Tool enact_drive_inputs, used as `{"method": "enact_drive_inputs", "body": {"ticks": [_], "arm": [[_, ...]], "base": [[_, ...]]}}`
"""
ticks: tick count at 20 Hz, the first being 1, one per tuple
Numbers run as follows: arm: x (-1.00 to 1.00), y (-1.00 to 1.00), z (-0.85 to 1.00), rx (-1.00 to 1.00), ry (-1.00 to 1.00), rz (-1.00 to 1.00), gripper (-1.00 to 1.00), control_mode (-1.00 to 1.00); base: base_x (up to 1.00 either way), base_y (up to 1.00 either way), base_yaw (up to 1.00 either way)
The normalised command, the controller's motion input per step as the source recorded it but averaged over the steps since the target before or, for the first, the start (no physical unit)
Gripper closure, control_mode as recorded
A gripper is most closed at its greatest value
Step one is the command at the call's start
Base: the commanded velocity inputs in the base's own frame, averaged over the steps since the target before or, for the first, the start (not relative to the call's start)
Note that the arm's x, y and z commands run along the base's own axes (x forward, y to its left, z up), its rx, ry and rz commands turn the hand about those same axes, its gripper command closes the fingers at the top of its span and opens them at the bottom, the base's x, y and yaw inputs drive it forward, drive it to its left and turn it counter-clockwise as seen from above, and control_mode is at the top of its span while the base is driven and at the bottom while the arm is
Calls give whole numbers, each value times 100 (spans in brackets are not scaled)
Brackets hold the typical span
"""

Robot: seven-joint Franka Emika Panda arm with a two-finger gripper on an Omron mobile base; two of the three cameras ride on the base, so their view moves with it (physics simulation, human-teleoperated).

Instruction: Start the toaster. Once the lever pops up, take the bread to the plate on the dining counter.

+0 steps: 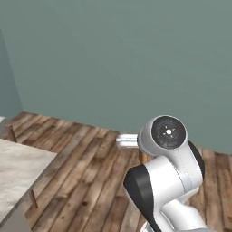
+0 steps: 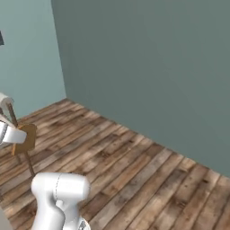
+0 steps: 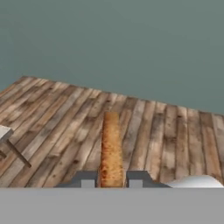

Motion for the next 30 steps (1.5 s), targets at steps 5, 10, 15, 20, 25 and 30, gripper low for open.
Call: {"method": "enact_drive_inputs", "body": {"ticks": [5, 10, 15, 20, 25, 30], "arm": [[0, 0, 0, 0, 0, 0, 100, 100], [0, 0, 0, 0, 0, 0, 100, 100], [0, 0, 0, 0, 0, 0, 100, 100], [0, 0, 0, 0, 0, 0, 100, 100], [0, 0, 0, 0, 0, 0, 100, 100], [0, 0, 0, 0, 0, 0, 100, 100]], "base": [[91, -54, 37], [90, -58, 36], [89, -54, 37], [84, -44, 43], [84, -24, 51], [82, -15, 55]]}}
